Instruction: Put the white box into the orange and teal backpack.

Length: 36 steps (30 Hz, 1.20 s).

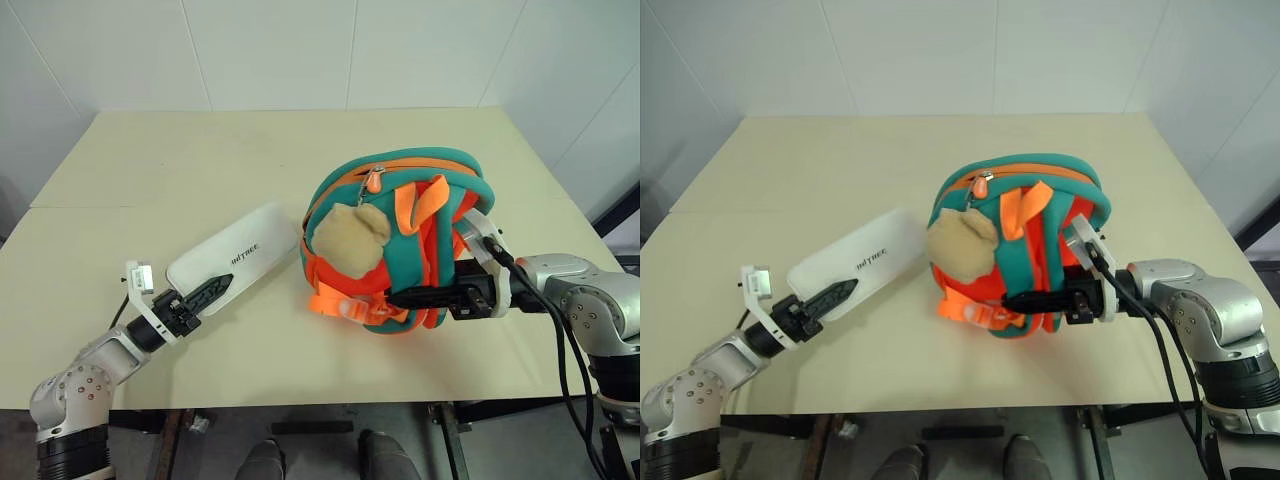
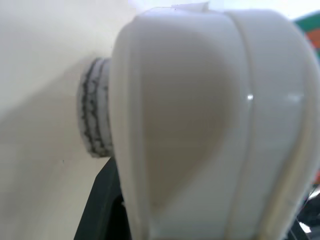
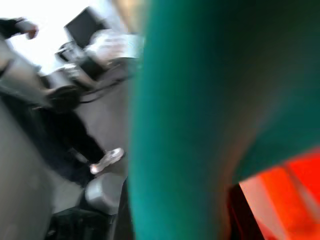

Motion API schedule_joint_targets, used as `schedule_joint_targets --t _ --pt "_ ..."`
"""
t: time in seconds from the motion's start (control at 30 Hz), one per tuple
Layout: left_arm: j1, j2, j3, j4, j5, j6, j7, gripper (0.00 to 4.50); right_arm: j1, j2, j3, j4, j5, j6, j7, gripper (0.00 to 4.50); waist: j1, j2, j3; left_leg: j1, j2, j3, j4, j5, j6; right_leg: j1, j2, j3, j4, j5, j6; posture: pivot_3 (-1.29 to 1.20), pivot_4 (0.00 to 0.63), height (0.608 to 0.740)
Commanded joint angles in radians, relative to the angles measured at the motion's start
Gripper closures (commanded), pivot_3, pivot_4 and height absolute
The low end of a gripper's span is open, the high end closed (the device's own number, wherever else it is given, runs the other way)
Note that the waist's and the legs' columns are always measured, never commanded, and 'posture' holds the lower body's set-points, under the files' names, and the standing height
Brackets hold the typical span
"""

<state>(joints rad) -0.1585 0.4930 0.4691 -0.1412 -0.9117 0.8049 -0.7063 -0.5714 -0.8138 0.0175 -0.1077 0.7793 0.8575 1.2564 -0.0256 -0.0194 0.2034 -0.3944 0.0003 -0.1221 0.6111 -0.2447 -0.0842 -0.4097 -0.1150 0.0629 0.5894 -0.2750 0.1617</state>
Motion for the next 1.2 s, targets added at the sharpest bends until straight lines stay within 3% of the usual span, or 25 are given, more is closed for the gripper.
schedule_joint_targets --t 0.03,0.27,0.63,0.9,1.2 --pt "0.016 0.025 0.058 -0.068 -0.016 -0.083 -0.033 3.06 -0.019 0.003 0.012 0.059 -0.056 -0.062 0.031 4.43 0.0 0.0 0.0 0.0 0.0 0.0 0.0 0.0 0.0 0.0 0.0 0.0 0.0 0.0 0.0 0.0 0.15 0.74" --pt "0.022 0.121 0.09 -0.156 -0.042 -0.112 -0.067 3.06 -0.041 0.028 0.047 0.125 -0.114 -0.109 0.05 4.43 -0.001 0.0 0.0 -0.001 0.0 0.0 0.0 0.0 0.0 0.0 0.0 0.0 0.0 0.001 0.002 0.0 0.15 0.74" --pt "-0.022 0.284 0.104 -0.331 -0.286 0.013 -0.043 3.06 -0.125 0.079 0.087 0.22 -0.184 -0.142 0.09 4.43 -0.005 0.0 0.0 -0.001 0.0 0.0 0.0 0.0 0.001 0.0 0.0 0.0 0.001 0.001 0.003 0.0 0.15 0.74" --pt "-0.125 0.299 -0.012 -0.232 -0.161 -0.055 -0.092 3.06 -0.137 0.104 0.084 0.214 -0.195 -0.138 0.101 4.43 -0.002 0.0 0.001 0.0 0.0 0.0 0.001 0.0 0.0 0.0 0.001 0.0 0.002 0.001 0.002 0.0 0.15 0.74" --pt "-0.275 0.414 -0.219 -0.046 0.109 -0.219 -0.345 3.06 -0.155 0.068 0.067 0.189 -0.185 -0.122 0.138 4.43 -0.003 0.0 0.001 0.0 0.0 0.0 0.0 0.0 0.0 -0.001 0.001 0.0 0.002 0.002 0.005 0.0 0.15 0.74"
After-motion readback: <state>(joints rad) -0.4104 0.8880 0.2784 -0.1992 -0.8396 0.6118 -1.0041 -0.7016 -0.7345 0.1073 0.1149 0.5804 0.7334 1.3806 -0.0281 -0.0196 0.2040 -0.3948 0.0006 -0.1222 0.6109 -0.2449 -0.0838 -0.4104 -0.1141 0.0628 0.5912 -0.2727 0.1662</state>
